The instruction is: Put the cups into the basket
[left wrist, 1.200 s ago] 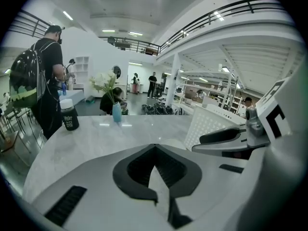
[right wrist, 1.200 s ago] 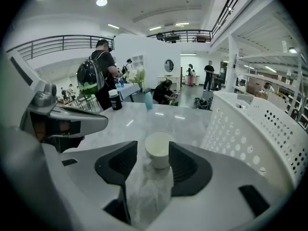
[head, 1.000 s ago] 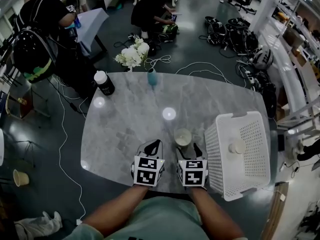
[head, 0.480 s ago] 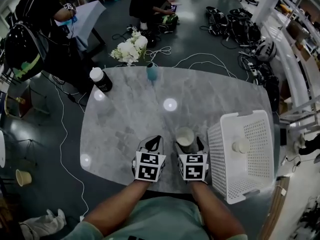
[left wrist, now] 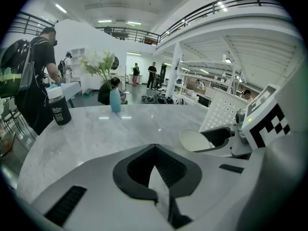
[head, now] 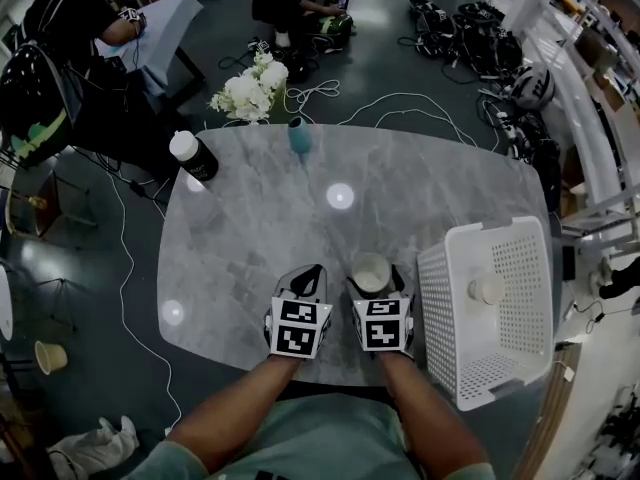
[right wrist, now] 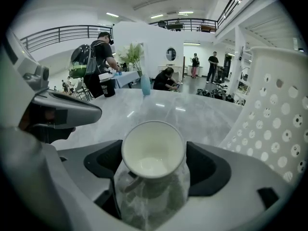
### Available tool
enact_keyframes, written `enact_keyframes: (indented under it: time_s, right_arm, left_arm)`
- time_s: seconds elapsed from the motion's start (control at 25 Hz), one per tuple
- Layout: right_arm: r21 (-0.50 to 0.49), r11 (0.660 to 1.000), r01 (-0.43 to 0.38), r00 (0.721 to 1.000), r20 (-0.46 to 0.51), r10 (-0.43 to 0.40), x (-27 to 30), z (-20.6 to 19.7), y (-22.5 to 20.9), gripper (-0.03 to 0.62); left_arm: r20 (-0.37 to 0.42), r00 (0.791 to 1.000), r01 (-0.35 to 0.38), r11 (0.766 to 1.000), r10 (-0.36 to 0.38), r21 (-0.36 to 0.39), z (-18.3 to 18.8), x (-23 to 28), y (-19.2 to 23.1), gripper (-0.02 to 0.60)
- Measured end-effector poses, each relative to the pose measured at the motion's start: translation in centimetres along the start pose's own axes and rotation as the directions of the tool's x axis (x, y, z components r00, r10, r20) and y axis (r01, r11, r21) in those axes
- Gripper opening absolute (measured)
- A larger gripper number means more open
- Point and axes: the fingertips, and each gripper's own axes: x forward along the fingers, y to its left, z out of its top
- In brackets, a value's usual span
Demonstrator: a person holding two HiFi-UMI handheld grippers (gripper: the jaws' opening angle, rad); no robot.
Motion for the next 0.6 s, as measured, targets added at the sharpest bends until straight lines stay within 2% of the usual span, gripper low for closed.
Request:
enact_keyframes:
  time_s: [0.6]
  right_arm:
    - [0.013, 1.0, -0.015, 1.0, -0.016, 0.015, 1.5, 0.2, 0.4, 0.393]
  left_arm:
    - [-0.011, 1.0, 0.02, 1.0, -0.02, -0.024, -0.1, 1.0, 0.3, 0.002]
